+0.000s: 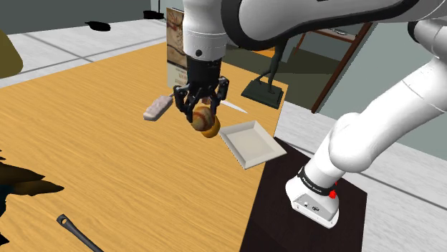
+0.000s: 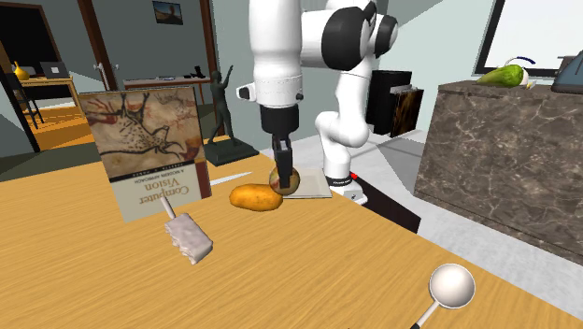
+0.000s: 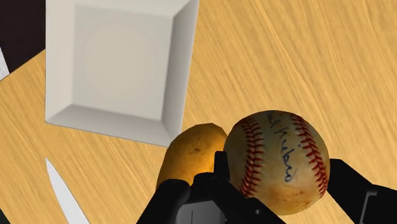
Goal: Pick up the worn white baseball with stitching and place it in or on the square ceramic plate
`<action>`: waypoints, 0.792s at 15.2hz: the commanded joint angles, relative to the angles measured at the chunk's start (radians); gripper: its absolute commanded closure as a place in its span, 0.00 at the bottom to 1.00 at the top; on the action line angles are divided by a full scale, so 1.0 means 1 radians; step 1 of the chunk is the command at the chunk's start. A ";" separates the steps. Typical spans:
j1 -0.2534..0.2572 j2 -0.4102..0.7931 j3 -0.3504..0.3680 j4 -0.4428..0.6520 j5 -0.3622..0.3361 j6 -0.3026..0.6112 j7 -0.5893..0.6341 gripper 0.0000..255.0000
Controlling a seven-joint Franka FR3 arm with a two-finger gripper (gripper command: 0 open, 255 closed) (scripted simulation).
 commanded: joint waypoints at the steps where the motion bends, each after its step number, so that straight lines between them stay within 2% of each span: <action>1: 0.004 -0.085 -0.033 -0.069 0.034 -0.010 -0.049 1.00; 6: 0.028 -0.290 -0.126 -0.237 0.080 -0.046 -0.157 1.00; 12: 0.053 -0.523 -0.241 -0.405 0.074 -0.123 -0.263 1.00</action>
